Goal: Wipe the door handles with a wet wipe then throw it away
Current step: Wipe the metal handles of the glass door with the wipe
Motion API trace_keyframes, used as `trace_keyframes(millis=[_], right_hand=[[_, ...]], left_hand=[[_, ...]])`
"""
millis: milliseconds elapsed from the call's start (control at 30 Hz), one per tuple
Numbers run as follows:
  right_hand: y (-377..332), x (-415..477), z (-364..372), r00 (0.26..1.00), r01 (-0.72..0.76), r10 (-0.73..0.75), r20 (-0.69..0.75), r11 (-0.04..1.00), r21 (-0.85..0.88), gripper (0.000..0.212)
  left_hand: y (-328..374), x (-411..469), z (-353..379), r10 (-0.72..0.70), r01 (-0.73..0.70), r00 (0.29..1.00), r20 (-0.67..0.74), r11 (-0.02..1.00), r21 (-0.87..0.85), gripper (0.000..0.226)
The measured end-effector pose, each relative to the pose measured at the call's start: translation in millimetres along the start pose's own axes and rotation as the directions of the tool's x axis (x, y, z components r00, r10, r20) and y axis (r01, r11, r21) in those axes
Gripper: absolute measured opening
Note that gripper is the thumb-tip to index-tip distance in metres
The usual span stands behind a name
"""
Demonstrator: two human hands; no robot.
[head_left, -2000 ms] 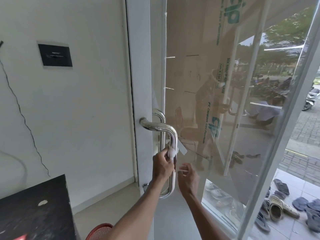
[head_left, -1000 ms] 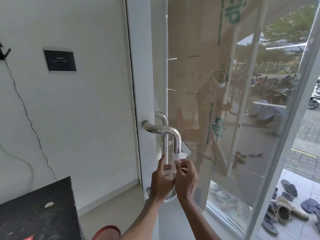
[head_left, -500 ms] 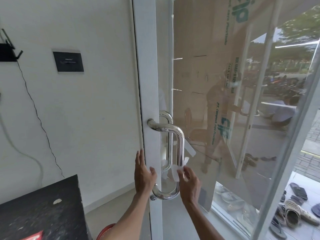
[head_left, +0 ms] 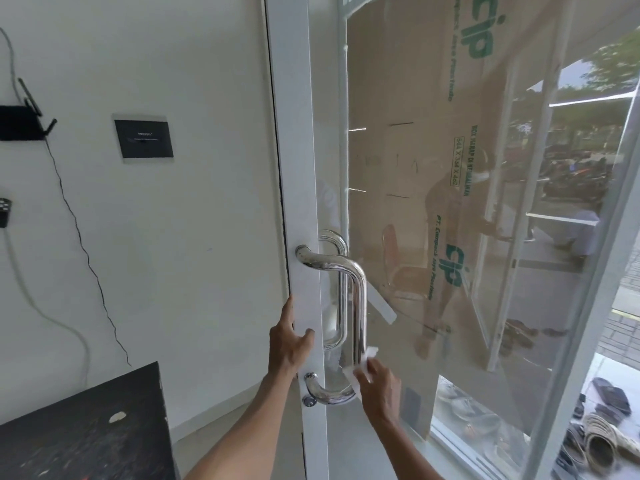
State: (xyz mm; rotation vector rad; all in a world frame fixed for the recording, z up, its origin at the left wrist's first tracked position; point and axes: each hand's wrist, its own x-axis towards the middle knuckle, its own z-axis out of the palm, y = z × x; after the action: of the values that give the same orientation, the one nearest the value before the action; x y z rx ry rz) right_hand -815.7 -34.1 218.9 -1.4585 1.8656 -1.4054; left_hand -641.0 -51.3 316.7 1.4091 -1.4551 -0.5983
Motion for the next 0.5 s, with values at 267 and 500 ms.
trace_keyframes(millis=[267, 500], right_hand=[[22.6, 2.7, 15.4, 0.969, -0.159, 0.164, 0.185, 0.986, -0.045, 0.013], [33.1, 0.3, 36.7, 0.908, -0.384, 0.362, 0.211, 0.921, 0.068, 0.017]], left_hand=[[10.1, 1.7, -8.5, -0.009, 0.009, 1.000, -0.001, 0.997, -0.079, 0.083], [8.1, 11.1, -9.2, -0.079, 0.072, 0.995, -0.054, 0.991, -0.112, 0.080]])
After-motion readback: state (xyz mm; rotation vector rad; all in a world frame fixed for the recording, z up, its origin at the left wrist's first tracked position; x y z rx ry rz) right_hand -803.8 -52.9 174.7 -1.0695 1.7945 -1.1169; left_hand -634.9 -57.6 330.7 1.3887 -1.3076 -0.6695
